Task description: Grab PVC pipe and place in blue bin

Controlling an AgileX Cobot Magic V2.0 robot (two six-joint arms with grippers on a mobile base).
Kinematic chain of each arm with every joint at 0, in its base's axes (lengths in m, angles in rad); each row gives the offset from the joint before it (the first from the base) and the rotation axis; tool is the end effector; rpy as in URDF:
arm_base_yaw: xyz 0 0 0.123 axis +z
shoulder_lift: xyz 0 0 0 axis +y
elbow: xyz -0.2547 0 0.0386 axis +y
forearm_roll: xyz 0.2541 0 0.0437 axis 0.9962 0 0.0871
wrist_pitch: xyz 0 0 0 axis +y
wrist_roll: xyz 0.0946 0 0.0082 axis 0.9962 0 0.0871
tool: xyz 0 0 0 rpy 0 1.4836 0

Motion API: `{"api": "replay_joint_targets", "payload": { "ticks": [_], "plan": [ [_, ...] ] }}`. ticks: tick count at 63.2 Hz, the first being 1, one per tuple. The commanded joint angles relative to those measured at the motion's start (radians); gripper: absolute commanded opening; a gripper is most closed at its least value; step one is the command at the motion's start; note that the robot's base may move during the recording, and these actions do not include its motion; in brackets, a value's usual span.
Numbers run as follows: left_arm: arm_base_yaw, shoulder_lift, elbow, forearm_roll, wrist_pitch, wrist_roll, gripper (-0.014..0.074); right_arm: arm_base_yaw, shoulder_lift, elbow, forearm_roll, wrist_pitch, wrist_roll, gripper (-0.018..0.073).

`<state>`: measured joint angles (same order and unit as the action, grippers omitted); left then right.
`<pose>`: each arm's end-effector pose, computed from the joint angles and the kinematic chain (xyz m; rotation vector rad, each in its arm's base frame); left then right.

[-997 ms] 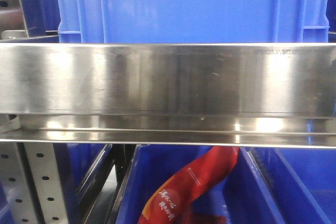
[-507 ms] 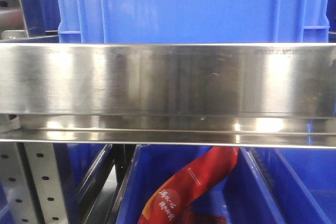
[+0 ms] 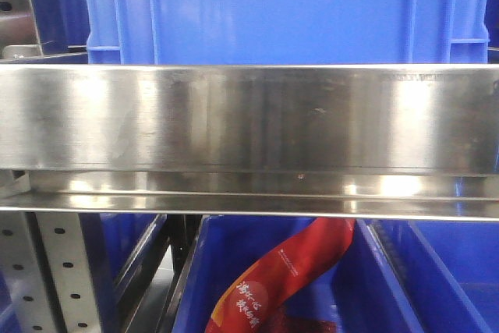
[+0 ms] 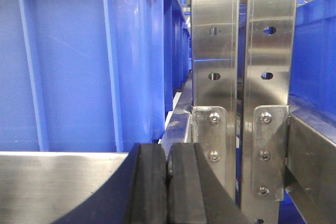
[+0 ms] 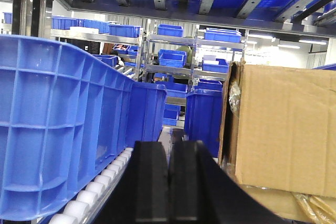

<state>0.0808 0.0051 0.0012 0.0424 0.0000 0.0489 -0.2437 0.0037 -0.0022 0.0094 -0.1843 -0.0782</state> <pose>0.0942 0.0076 0.2126 0.0078 1.4914 0.1390 0.0884 -0.0222 0.2311 0.1154 1.3004 -0.2683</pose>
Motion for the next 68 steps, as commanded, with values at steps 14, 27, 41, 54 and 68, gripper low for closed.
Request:
{"api": "replay_joint_targets", "payload": {
  "ticks": [14, 27, 41, 54, 68],
  "plan": [
    [0.005, -0.005, -0.001, -0.004, -0.018, -0.008, -0.0111, -0.005, -0.004, 0.002, 0.004, -0.027, 0.001, -0.0169],
    [0.005, -0.005, -0.001, -0.004, -0.018, -0.008, -0.0111, -0.005, -0.004, 0.002, 0.004, -0.027, 0.001, -0.0169],
    [0.005, -0.005, -0.001, -0.004, -0.018, -0.008, -0.0111, -0.005, -0.004, 0.002, 0.004, -0.027, 0.001, -0.0169],
    [0.005, -0.005, -0.001, -0.004, -0.018, -0.008, -0.0111, -0.005, -0.004, 0.002, 0.004, -0.027, 0.001, -0.0169],
    [0.005, -0.005, -0.001, -0.004, -0.018, -0.008, -0.0111, -0.005, -0.004, 0.002, 0.004, -0.027, 0.001, -0.0169]
  ]
}}
